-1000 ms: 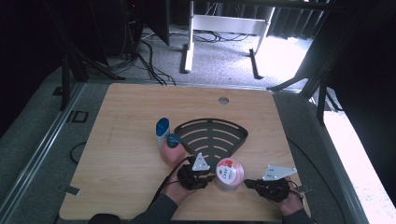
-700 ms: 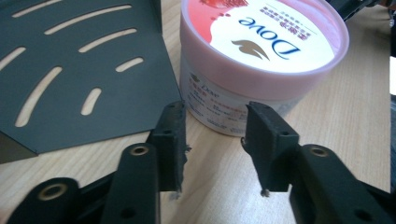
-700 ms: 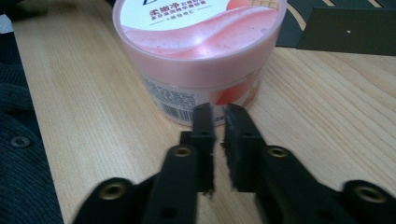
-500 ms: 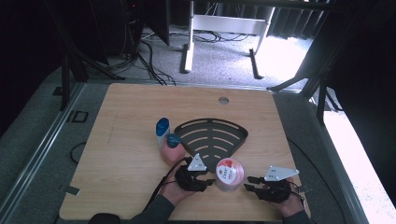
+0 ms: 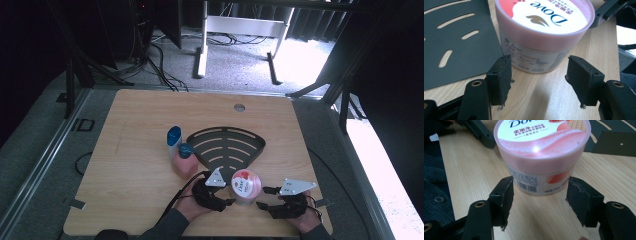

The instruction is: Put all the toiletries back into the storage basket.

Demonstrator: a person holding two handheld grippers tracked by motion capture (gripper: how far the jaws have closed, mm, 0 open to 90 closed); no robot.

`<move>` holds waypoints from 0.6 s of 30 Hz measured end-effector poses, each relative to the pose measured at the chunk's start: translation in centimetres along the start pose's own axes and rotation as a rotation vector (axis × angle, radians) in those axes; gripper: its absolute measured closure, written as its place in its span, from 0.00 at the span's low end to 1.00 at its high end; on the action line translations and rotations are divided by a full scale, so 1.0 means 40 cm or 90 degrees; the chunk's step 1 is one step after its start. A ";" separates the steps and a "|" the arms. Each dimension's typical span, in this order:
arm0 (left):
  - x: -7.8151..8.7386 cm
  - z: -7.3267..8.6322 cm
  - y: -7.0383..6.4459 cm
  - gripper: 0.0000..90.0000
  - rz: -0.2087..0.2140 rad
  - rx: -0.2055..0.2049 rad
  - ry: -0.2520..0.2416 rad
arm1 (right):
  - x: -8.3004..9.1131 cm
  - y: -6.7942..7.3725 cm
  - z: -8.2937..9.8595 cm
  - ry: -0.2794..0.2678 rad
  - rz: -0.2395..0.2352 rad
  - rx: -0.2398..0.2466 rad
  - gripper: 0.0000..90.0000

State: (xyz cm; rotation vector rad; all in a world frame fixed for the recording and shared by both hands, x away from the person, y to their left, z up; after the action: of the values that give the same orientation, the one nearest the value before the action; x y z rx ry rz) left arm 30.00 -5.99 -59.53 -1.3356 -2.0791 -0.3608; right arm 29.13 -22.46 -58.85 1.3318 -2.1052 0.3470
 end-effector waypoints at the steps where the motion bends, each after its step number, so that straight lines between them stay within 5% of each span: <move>1: -0.001 -0.001 -0.001 0.41 0.002 -0.005 0.000 | -0.002 0.001 -0.001 -0.001 -0.001 0.000 0.41; 10: -0.014 -0.006 -0.005 0.36 0.008 -0.023 -0.006 | -0.020 0.002 -0.011 -0.003 -0.011 -0.004 0.34; 18: -0.027 -0.011 0.000 0.33 -0.004 -0.034 -0.012 | -0.035 -0.005 -0.010 0.014 0.010 0.013 0.32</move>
State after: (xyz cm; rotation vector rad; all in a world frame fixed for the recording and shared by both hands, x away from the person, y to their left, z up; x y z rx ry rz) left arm 30.47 -6.99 -59.88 -1.3690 -2.1022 -0.4102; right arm 29.88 -21.35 -59.42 1.3169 -2.0998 0.3888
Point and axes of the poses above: each handheld gripper's, and its own axes: x roughly backward along the jaws, z roughly out of its underside, y roughly to its left, the point moved 9 cm from there along -x, roughly forward along the jaws, and after that the axes turned 3 degrees about -z, right-handed, at the moved point
